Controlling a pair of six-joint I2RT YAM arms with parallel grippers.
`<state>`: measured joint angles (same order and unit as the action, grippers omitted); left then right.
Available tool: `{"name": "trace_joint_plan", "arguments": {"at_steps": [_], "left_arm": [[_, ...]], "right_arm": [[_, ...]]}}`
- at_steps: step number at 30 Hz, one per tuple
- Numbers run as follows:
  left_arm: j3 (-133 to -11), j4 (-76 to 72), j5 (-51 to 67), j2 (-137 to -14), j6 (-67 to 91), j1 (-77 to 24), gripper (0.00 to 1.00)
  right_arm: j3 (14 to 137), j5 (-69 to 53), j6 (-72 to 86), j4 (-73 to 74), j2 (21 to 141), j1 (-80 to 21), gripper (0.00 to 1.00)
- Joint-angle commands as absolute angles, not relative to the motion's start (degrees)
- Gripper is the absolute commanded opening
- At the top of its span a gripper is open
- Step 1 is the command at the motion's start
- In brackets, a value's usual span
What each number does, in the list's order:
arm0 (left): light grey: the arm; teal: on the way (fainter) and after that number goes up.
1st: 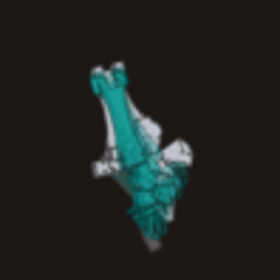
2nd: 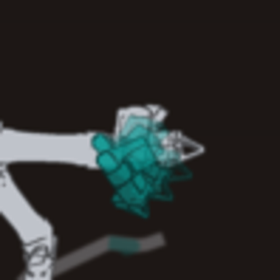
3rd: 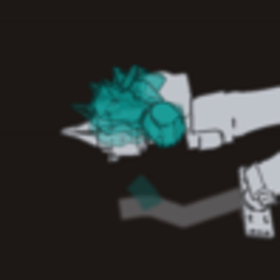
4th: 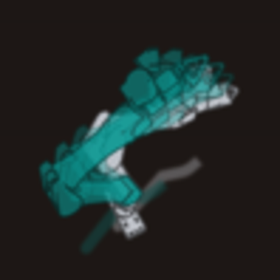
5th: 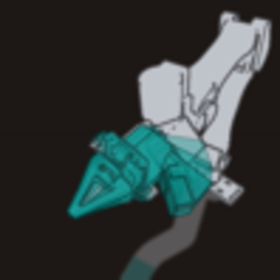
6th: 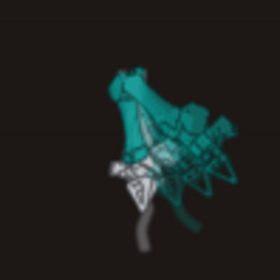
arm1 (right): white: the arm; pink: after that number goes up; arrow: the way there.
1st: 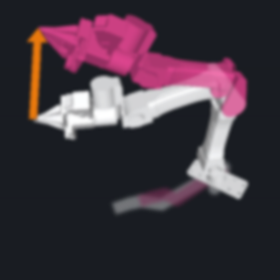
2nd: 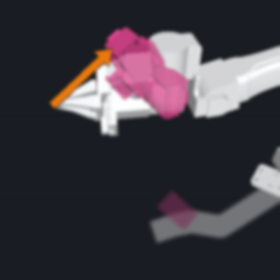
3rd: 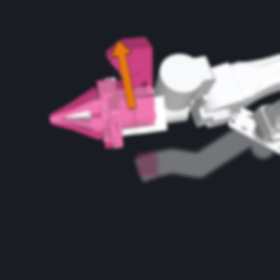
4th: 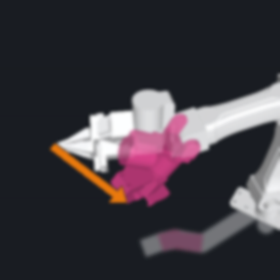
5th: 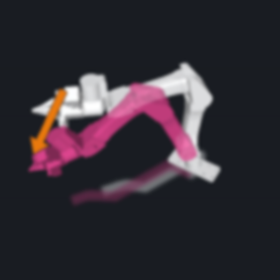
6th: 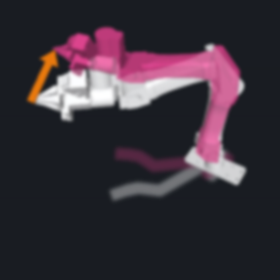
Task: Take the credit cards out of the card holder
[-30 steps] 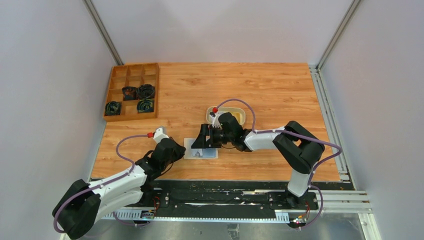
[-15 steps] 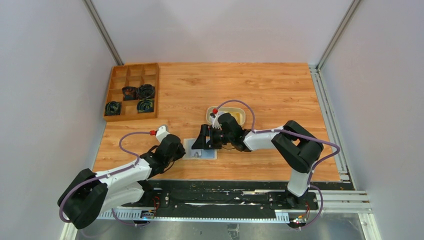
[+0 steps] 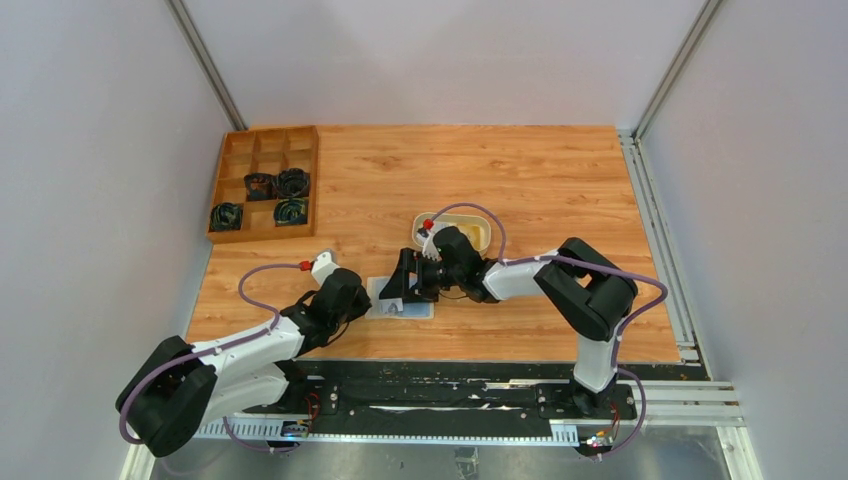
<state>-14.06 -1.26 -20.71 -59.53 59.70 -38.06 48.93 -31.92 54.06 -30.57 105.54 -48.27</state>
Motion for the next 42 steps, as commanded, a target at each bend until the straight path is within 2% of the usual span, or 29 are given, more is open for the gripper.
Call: {"name": "trace_joint_plan", "arguments": {"at_steps": [1,8,21,30,36,42], "left_arm": [[-13.32,2.57,-22.29,-60.91,59.54,-38.32,0.0],[-13.03,2.85,-22.39,-60.51,59.56,-38.33,0.0],[-12.75,3.04,-22.59,-60.05,59.65,-38.38,0.0],[-12.93,3.25,-22.76,-60.24,59.59,-38.38,0.0],[-12.96,3.55,-22.85,-60.22,59.6,-38.4,0.0],[-12.97,4.33,-23.49,-59.29,59.63,-38.4,0.0]], "right_arm": [[50.21,-34.23,56.86,-33.26,107.23,-48.87,0.9],[49.26,-35.58,59.12,-38.21,107.75,-48.87,0.86],[48.47,-35.44,56.91,-39.02,107.83,-48.87,0.49],[48.28,-35.68,56.08,-38.28,108.94,-48.87,0.1],[47.89,-35.66,53.94,-35.05,107.53,-48.74,0.01],[46.27,-34.97,49.85,-28.02,103.37,-47.81,0.0]]}}
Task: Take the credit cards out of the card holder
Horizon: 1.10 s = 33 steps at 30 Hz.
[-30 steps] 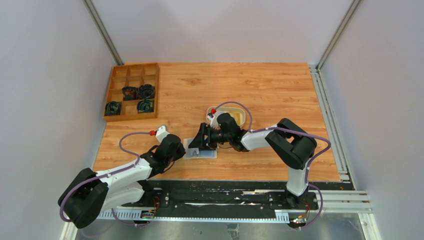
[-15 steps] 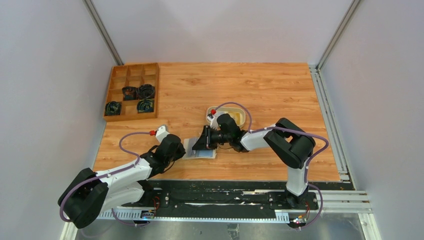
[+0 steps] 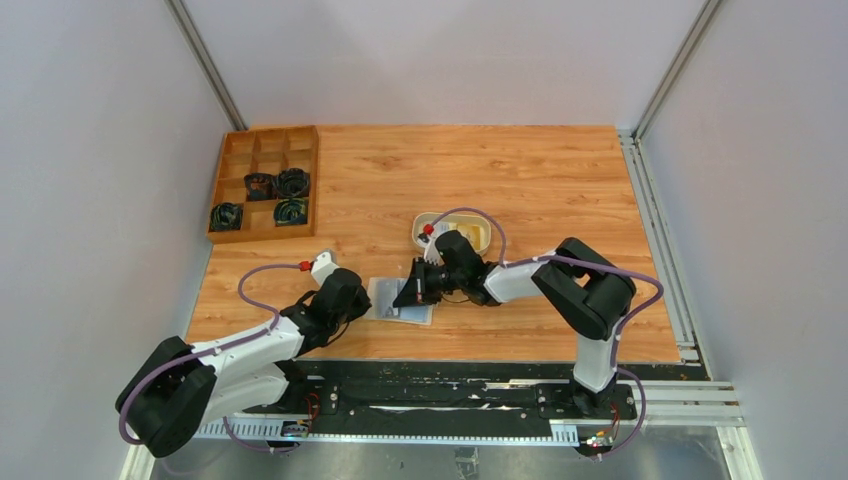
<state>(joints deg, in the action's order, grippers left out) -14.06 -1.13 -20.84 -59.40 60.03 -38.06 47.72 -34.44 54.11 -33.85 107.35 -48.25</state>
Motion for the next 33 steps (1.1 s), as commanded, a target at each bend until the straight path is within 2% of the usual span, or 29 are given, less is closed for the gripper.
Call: {"name": "trace_joint_plan", "arguments": {"at_steps": [1,12,19,28,33], "left_arm": [[-13.05,4.65,-23.66,-59.08,59.55,-38.33,0.0],[-13.71,8.7,-25.89,-55.61,59.19,-38.38,0.0],[-14.54,9.63,-26.37,-54.63,59.48,-38.32,0.0],[-15.03,9.97,-26.27,-54.07,59.31,-38.34,0.0],[-15.05,11.65,-26.73,-52.17,59.32,-38.36,0.0]], "right_arm": [[46.05,-34.99,49.03,-26.24,102.62,-47.41,0.0],[45.05,-33.35,36.94,-3.97,90.98,-39.27,0.0],[52.4,-31.24,33.35,2.3,83.04,-27.85,0.0],[65.25,-30.6,32.94,1.72,94.75,-23.11,0.0],[66.53,-32.33,34.39,-1.57,100.72,-23.16,0.0]]}}
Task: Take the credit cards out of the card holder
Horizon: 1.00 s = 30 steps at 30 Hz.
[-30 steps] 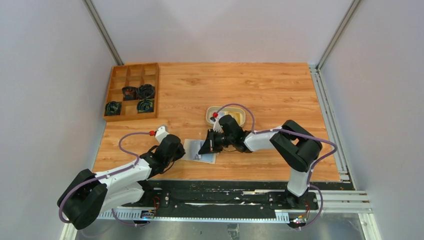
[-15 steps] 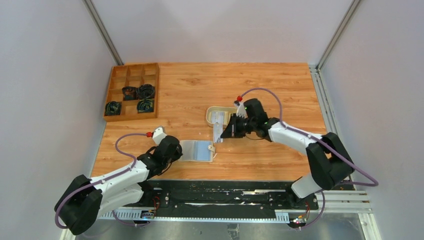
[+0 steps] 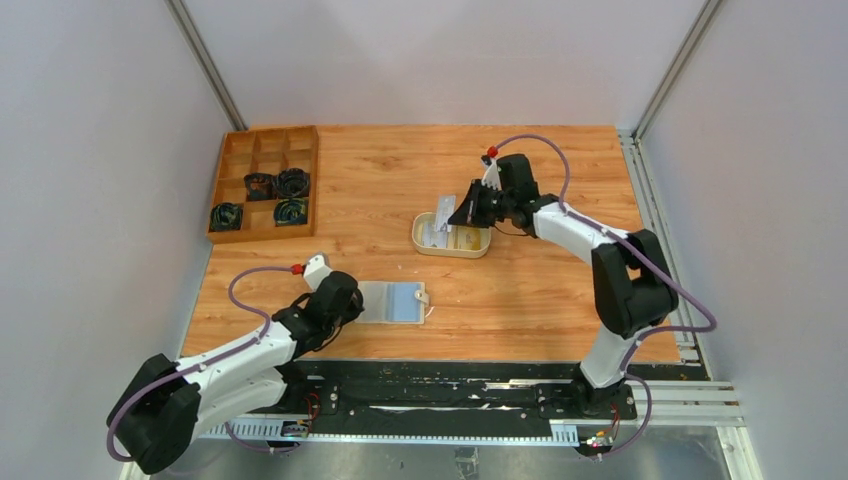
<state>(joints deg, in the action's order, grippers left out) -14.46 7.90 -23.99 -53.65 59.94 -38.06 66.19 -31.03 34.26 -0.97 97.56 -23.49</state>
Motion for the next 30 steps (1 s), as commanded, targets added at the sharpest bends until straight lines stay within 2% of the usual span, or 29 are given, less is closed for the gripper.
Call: {"name": "trace_joint_plan", "arguments": {"at_steps": [1,30], "left_arm": [[-14.96,11.87,-26.75,-51.67,59.31,-38.36,0.0],[-16.41,10.42,-26.43,-55.51,59.15,-38.35,0.0]], "right_arm": [[66.27,-32.24,34.57,-2.41,101.46,-23.17,0.0],[67.33,-35.26,37.51,-7.99,113.19,-27.68,0.0]]}}
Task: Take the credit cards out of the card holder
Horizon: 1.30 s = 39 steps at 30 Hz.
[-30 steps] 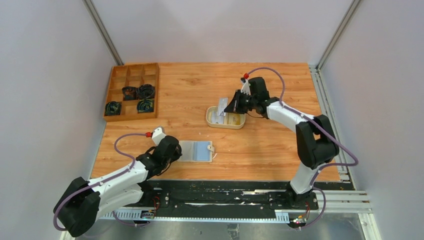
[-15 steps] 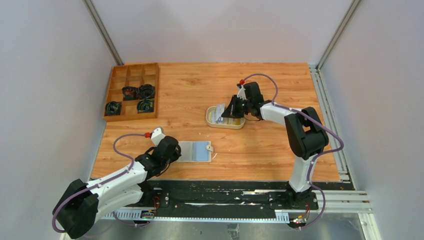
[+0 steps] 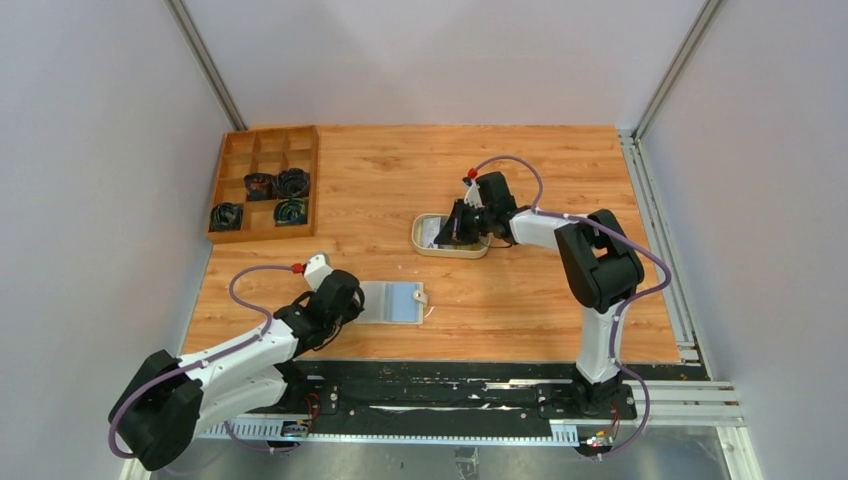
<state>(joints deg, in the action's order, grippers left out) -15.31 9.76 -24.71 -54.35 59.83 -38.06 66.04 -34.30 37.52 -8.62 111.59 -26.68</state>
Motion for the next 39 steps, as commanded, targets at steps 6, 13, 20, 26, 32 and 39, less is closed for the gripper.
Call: {"name": "trace_joint_plan", "arguments": {"at_steps": [6,13,20,26,32,39], "left_arm": [[-16.22,10.54,-26.67,-55.43,59.22,-38.33,0.0],[-16.04,10.39,-26.8,-55.4,59.51,-38.39,0.0],[-15.38,10.45,-26.61,-51.03,59.97,-38.4,0.0],[-18.19,10.55,-25.36,-47.69,54.28,-38.33,0.0],[-24.1,9.55,-20.07,-47.87,44.36,-38.32,0.0],[-33.67,15.37,-16.76,-52.89,38.57,-38.41,0.0]], "right_arm": [[68.75,-34.93,36.42,-6.15,113.68,-27.68,0.0],[71.4,-33.81,33.6,-2.37,113.13,-27.64,0.17],[77.21,-31.33,27.8,5.33,111.16,-27.63,0.55],[82.17,-26.72,23.04,11.39,105.39,-27.67,0.79],[80.91,-22.78,21.37,13.49,96.81,-28.87,0.8],[74.97,-14.34,19.96,14.33,90.22,-38.55,0.81]]}}
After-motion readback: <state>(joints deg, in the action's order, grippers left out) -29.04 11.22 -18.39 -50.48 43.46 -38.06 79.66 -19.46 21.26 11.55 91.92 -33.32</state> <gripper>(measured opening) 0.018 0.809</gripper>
